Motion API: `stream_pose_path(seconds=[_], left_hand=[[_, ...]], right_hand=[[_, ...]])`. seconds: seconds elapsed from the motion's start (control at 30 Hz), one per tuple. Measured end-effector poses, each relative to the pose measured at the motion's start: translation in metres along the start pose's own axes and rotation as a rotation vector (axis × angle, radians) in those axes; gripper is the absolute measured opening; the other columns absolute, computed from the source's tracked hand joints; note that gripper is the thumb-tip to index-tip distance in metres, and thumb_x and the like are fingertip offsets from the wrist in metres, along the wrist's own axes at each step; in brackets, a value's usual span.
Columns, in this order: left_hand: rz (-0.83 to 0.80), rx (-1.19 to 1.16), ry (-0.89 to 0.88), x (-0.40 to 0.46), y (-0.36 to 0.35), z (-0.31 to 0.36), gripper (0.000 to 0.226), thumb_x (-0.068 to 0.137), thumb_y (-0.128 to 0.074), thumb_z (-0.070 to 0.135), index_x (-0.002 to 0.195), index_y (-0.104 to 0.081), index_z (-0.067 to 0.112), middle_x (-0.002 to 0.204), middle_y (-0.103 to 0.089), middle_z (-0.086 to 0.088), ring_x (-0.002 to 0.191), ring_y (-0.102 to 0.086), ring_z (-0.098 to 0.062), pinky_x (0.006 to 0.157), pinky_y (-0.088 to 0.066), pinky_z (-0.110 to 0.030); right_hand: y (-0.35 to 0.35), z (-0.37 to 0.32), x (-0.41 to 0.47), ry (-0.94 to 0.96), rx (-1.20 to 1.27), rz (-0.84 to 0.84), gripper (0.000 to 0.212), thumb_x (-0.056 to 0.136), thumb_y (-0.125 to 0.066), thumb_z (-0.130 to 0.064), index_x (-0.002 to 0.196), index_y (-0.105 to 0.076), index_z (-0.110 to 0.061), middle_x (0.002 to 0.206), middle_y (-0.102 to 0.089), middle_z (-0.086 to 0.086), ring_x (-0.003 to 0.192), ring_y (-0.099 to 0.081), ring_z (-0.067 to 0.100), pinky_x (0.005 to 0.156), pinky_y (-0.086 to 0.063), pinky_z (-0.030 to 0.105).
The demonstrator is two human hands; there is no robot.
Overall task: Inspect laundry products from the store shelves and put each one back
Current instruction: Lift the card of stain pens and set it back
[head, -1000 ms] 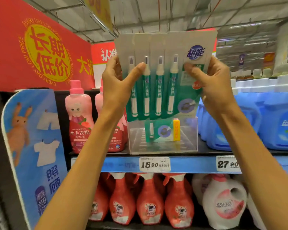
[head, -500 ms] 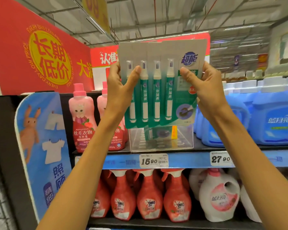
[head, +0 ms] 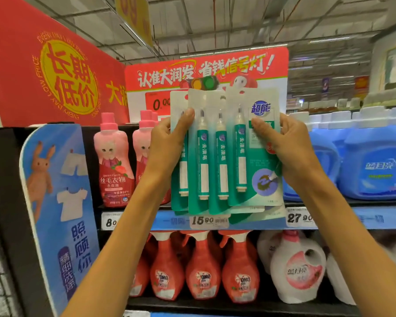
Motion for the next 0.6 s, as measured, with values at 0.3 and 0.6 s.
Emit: stream_pose_path(seconds=[0.3,0.6], left_hand=[[0.003,-0.032,-0.054,-0.020,0.001,-0.003,0.032,0.094,-0.056,0.029,0.110,-0.061,0.002,0.090,-0.071,-0.005,0.070,-0.070,-0.010,0.057,-0.053,-0.019],[0.044,-0.076,-0.171,-0.038,0.012,-0.006,0.021,0.090,-0.064,0.015,0.108,-0.056,0.009,0.103,-0.069,-0.008,0.096,-0.068,-0.028,0.080,-0.058,-0.044]], right_hand=[[0.010,-0.002,-0.021,-0.017,0.009,0.077,0.023,0.084,-0.069,-0.018,0.106,-0.065,-0.013,0.096,-0.074,0.006,0.083,-0.072,0.020,0.067,-0.060,0.032],[0.007,0.002,-0.042,0.038,0.039,0.083,0.020,0.073,-0.072,-0.031,0.091,-0.069,-0.024,0.083,-0.075,-0.010,0.072,-0.070,0.007,0.062,-0.058,0.028]])
Point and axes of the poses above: each hand's wrist, its own x-axis towards the middle knuckle, its own y-axis out of the back of the hand, z = x × y, the point moved 7 cm from there along x, towards the middle knuckle
